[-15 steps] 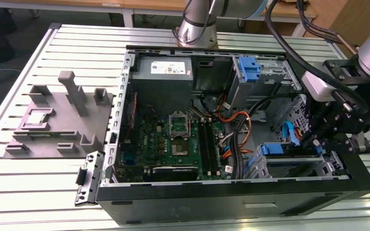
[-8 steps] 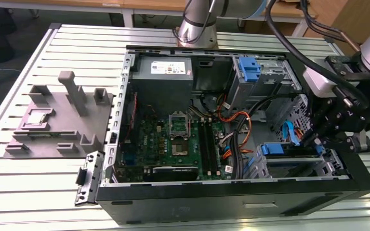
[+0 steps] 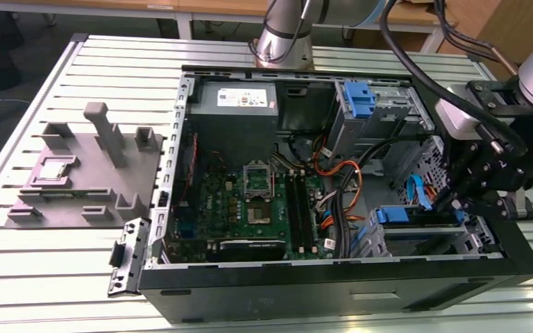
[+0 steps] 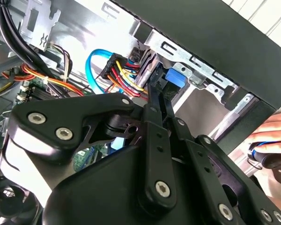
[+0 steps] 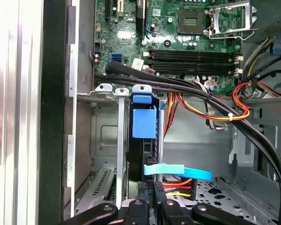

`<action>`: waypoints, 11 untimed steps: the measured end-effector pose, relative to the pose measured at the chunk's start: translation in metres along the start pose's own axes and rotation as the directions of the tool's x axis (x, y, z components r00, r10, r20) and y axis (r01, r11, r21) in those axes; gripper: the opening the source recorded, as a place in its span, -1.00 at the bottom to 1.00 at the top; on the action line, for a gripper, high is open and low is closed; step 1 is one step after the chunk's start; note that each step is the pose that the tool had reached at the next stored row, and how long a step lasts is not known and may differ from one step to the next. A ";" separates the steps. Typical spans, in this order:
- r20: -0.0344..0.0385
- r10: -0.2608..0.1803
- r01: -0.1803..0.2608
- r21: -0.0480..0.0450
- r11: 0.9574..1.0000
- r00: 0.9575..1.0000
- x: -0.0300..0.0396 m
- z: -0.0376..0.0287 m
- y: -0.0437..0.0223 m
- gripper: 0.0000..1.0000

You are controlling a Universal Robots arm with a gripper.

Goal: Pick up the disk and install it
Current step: 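Insert the second disk wire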

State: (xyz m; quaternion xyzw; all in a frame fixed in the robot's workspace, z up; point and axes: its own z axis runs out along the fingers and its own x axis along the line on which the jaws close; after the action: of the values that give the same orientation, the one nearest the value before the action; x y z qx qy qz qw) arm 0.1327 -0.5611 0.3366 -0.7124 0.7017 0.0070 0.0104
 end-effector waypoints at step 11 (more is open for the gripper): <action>0.000 0.000 0.000 0.000 1.000 1.000 0.0000 0.0029 0.0000 -0.68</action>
State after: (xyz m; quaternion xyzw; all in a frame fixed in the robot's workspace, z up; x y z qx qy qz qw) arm 0.1327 -0.5610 0.3336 -0.7123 0.7017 0.0069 0.0103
